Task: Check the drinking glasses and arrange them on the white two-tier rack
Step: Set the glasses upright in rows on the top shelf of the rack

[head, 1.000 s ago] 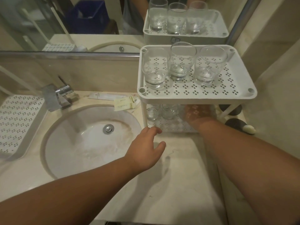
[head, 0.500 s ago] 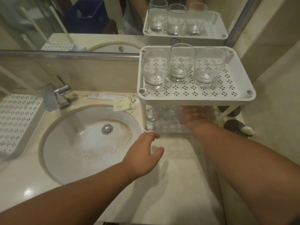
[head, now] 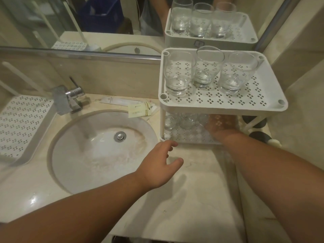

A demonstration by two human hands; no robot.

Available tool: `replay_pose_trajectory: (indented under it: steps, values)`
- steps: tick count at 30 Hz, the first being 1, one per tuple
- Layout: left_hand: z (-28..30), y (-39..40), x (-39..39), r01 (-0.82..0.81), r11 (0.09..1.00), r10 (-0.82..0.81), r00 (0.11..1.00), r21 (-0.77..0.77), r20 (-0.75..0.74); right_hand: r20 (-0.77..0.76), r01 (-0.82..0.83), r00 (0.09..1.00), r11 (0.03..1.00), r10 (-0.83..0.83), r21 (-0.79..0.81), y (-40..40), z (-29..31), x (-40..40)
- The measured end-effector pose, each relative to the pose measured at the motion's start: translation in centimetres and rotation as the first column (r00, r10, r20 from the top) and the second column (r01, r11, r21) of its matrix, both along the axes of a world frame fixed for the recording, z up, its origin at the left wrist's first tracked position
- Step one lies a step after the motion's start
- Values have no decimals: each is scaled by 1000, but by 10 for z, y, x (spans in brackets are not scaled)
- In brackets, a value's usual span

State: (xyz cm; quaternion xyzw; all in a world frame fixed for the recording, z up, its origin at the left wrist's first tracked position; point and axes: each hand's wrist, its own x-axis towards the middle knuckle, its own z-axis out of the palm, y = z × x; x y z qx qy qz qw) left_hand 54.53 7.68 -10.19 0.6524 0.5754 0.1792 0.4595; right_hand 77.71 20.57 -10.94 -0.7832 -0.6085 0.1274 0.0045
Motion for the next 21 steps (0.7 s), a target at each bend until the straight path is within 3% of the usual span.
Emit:
replay_pose_trajectory:
  steps: [2,5,8,15,18,21]
  values:
    - [0,-1,1,-23,999,24,999,-25,39,-28,85,996,992,-83,98,0,-1,-1]
    - [-1,-4,2,-41,998,45,995,-53,86,39,99,994,995,-98,-18,-2,-4,1]
    - [1,-6,0,-14,998,20,995,-64,100,51,129,991,991,-127,-32,-6,0,-3]
    - [14,-1,-12,12,1000,-11,996,-6,92,116,38,992,991,-53,125,-49,33,-26]
    - [20,3,-17,42,999,-44,994,25,96,-24,42,999,963,-37,267,-81,47,-41]
    - [29,7,-17,81,995,-87,992,64,88,-154,88,987,948,-42,307,-109,61,-58]
